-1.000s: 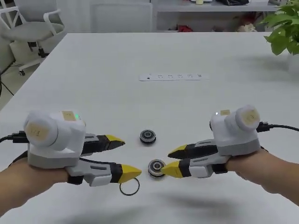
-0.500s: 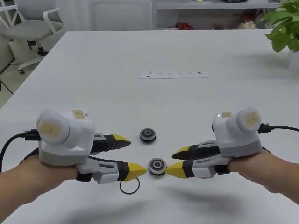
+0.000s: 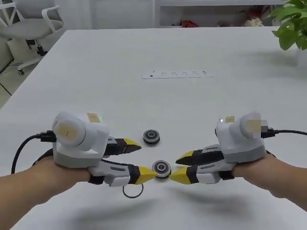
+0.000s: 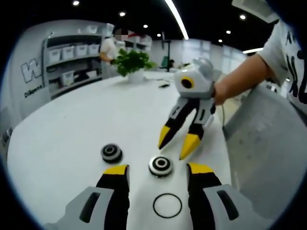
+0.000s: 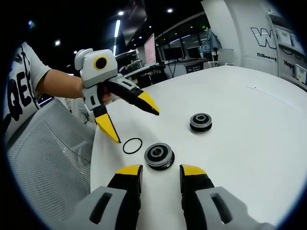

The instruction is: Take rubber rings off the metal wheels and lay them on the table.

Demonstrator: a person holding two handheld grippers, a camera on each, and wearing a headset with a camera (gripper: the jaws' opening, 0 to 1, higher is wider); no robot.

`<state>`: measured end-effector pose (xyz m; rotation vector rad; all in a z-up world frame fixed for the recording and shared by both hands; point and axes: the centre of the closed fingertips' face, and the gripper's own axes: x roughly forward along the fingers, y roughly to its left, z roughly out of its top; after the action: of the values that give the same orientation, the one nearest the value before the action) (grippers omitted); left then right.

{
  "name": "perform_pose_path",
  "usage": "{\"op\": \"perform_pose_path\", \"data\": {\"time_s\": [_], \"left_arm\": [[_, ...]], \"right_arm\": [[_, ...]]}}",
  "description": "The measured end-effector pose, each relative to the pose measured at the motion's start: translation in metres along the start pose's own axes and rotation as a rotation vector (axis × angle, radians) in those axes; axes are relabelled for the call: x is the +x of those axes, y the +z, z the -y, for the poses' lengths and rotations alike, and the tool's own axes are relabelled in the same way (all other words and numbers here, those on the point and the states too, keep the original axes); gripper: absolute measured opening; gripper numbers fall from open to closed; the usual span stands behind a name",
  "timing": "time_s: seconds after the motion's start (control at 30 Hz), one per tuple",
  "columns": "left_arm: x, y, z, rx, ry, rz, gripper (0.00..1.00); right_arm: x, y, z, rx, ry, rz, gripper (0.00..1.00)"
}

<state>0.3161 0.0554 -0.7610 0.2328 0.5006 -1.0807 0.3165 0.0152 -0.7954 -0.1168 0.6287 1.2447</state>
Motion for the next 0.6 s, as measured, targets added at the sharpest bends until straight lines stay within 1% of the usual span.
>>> {"op": "perform_pose_path", "data": {"time_s": [0.27,0.47,0.6], "left_arm": [[0.011,-0.004,0.005,0.010,-0.018,-0.022,0.48],[0.018,-0.005,0.009,0.003,-0.034,-0.029,0.45],[0.022,-0.008,0.010,0.002,-0.040,-0.040,0.43]], "right_arm": [[0.001,-0.003,0.001,0.005,-0.001,-0.001,0.28],[0.001,-0.004,0.002,0.011,-0.001,-0.003,0.28],[0.001,-0.004,0.001,0.013,0.000,-0.003,0.28]]}}
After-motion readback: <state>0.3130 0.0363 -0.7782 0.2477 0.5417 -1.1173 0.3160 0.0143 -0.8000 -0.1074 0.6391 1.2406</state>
